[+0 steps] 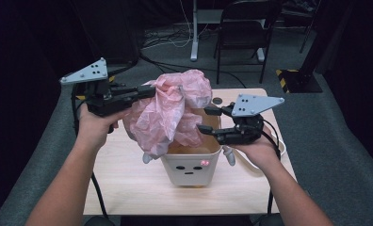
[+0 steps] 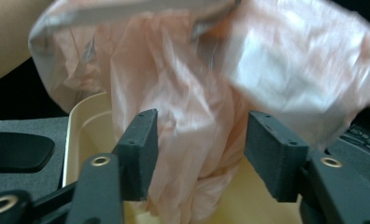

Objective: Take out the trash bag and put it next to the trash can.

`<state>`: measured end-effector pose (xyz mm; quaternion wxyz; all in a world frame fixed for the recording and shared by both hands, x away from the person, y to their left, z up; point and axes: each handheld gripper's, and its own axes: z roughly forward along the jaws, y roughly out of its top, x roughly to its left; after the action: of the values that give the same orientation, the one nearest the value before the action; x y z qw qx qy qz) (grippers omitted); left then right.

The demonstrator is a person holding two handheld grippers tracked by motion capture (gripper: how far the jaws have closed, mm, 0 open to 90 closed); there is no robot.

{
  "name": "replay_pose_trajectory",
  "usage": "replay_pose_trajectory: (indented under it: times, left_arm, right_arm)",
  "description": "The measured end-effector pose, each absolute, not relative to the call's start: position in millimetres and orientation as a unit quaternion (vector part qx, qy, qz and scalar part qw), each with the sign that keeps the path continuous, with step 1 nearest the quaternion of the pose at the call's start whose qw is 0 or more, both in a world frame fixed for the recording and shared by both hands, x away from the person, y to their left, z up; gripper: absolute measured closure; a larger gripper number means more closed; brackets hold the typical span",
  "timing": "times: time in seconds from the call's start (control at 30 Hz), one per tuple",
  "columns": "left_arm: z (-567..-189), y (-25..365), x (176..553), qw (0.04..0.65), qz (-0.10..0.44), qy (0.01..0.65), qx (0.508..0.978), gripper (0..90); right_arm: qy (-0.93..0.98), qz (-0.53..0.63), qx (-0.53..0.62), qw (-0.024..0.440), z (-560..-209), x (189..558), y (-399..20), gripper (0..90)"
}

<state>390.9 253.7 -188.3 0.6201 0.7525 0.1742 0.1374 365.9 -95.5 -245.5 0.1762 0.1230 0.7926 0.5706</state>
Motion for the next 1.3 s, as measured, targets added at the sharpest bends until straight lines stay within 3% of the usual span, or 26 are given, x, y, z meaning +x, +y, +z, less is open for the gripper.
replay_pose_trajectory:
  times: [0.23,0.73,1.17,1.3]
  left_arm:
    - [-183,267,389,0.621,0.15,0.183,0.747,88.9]
    - [-176,294,386,0.629,0.169,0.205,0.731,88.9]
    - [-177,312,379,0.63,0.171,0.216,0.726,88.9]
    - [-183,316,377,0.63,0.166,0.216,0.727,88.9]
  right_arm:
    - [0.793,0.574,0.122,0.163,-247,366,-90,34.8]
    - [0.81,0.564,0.091,0.135,-249,362,-70,30.4]
    - [0.828,0.538,0.079,0.136,-247,367,-49,30.0]
    - [0.838,0.523,0.075,0.138,-247,370,-43,36.9]
